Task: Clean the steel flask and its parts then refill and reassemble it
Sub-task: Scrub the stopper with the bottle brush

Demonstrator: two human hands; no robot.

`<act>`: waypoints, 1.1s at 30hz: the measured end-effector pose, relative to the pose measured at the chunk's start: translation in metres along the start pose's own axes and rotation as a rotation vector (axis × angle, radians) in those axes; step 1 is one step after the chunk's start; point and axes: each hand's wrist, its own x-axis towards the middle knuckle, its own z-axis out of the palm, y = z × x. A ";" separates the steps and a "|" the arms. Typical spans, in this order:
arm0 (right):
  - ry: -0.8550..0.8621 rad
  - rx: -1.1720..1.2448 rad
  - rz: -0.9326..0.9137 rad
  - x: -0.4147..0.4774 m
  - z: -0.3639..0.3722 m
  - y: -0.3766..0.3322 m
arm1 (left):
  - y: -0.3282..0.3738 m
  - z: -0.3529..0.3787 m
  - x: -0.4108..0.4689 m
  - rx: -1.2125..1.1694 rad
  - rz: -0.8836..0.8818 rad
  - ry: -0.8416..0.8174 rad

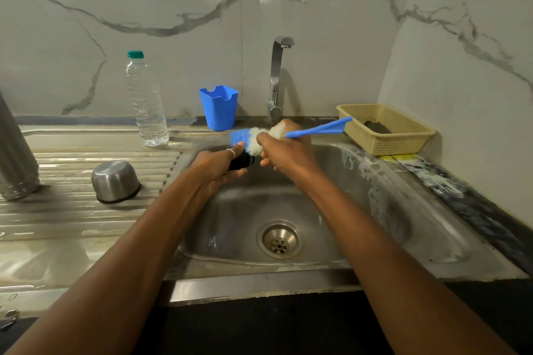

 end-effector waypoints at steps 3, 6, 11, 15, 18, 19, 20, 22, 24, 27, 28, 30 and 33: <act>0.074 0.026 -0.002 0.003 -0.010 -0.007 | 0.001 -0.003 0.000 -0.003 -0.003 0.022; 0.136 0.113 -0.005 0.003 -0.017 -0.013 | 0.003 -0.008 -0.001 -0.031 0.006 0.044; 0.030 0.071 0.027 0.001 -0.003 -0.003 | 0.002 -0.003 -0.005 -0.015 -0.009 0.015; 0.115 0.170 0.016 0.002 -0.015 -0.013 | 0.003 -0.008 -0.005 0.002 0.001 0.036; 0.111 0.182 0.008 -0.001 -0.017 -0.014 | 0.003 -0.009 -0.006 0.017 0.017 0.041; 0.098 0.176 0.012 -0.002 -0.016 -0.012 | 0.002 -0.009 -0.006 0.011 0.022 0.045; 0.085 0.168 0.016 -0.002 -0.014 -0.011 | 0.001 -0.008 -0.007 0.005 0.026 0.047; 0.076 0.164 0.023 -0.001 -0.012 -0.011 | 0.001 -0.006 -0.009 0.001 0.032 0.048; 0.088 0.174 0.025 0.000 -0.012 -0.010 | 0.002 -0.004 -0.009 0.000 0.031 0.033; 0.098 0.165 0.018 0.001 -0.012 -0.008 | 0.002 0.000 -0.010 0.013 0.033 -0.003; 0.098 0.166 0.018 0.001 -0.013 -0.008 | 0.002 0.001 -0.009 0.018 0.031 -0.004; 0.097 0.169 0.018 0.001 -0.014 -0.008 | 0.001 0.000 -0.007 0.025 0.028 -0.010; 0.096 0.152 0.018 0.002 -0.014 -0.006 | 0.001 -0.001 -0.004 0.013 0.025 -0.041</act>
